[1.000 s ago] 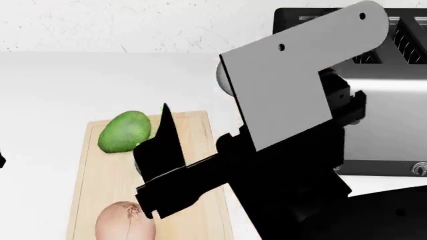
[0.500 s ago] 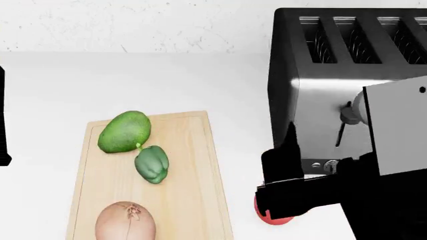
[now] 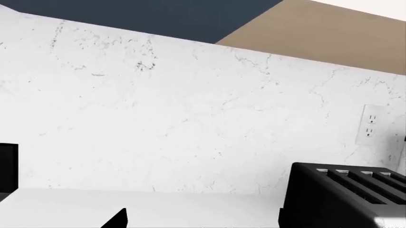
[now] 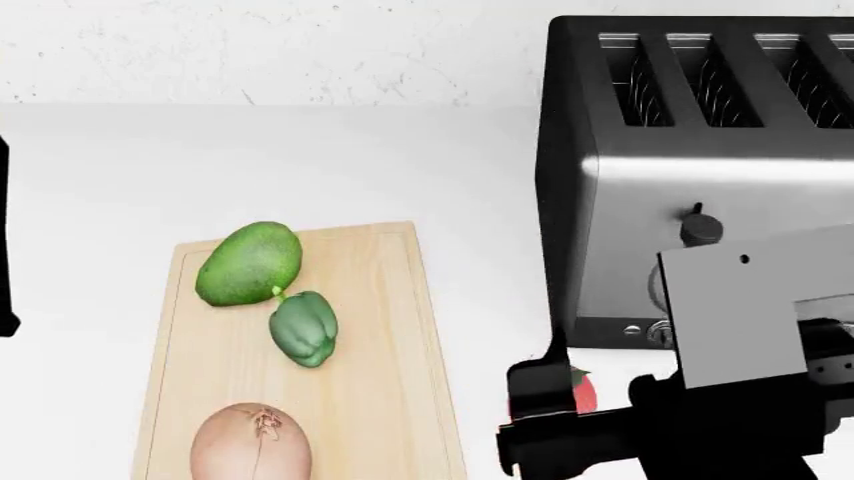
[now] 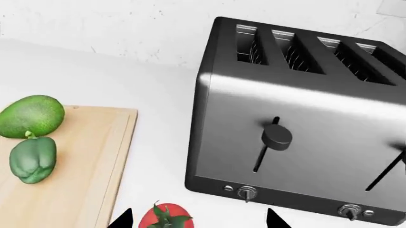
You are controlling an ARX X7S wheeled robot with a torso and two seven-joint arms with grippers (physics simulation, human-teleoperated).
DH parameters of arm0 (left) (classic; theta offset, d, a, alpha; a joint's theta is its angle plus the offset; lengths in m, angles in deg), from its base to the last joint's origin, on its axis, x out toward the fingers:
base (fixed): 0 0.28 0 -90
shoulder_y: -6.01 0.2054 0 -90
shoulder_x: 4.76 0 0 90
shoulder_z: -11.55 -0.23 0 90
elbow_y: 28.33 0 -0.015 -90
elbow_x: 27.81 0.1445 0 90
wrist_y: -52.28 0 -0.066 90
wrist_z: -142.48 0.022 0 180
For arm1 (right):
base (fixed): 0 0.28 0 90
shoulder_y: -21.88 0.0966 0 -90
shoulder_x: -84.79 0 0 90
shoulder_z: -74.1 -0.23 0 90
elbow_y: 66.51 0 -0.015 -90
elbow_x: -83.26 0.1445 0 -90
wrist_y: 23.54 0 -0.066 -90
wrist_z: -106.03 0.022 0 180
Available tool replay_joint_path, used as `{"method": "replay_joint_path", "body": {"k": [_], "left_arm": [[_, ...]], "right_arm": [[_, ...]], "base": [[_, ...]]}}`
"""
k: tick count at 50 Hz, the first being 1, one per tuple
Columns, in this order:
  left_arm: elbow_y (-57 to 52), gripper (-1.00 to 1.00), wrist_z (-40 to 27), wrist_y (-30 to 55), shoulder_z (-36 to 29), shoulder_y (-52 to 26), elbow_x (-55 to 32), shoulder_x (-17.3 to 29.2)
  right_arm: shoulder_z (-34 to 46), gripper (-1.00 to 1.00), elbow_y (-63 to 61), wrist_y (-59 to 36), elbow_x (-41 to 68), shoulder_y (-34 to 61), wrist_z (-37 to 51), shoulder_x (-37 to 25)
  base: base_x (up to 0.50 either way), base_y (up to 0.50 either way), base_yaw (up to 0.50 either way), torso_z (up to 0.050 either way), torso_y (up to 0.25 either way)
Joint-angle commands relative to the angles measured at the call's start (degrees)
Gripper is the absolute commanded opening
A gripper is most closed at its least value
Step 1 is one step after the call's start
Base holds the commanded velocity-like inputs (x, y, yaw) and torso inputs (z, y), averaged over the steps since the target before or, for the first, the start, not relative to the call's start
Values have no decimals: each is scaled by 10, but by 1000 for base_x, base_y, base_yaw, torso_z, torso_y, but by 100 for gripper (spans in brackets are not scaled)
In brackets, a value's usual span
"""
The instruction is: Place the avocado, onion, tomato and bell pepper on the cutting board.
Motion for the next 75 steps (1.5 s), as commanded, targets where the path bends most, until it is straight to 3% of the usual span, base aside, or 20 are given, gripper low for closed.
{"method": "replay_joint_path", "body": {"k": [1, 29, 75], "left_arm": [[2, 100, 11, -5, 14, 1, 1, -3], [-6, 100, 0, -6, 11, 1, -6, -1], [-13, 100, -11, -10, 14, -7, -33, 15]], "right_arm": [[8, 100, 34, 8, -61, -37, -55, 40], [61, 100, 130, 4, -166, -32, -155, 97], [95, 100, 190, 26, -214, -60, -203, 125]], "base": [[0, 0, 0, 0, 0], [0, 0, 0, 0, 0], [0, 0, 0, 0, 0]]}}
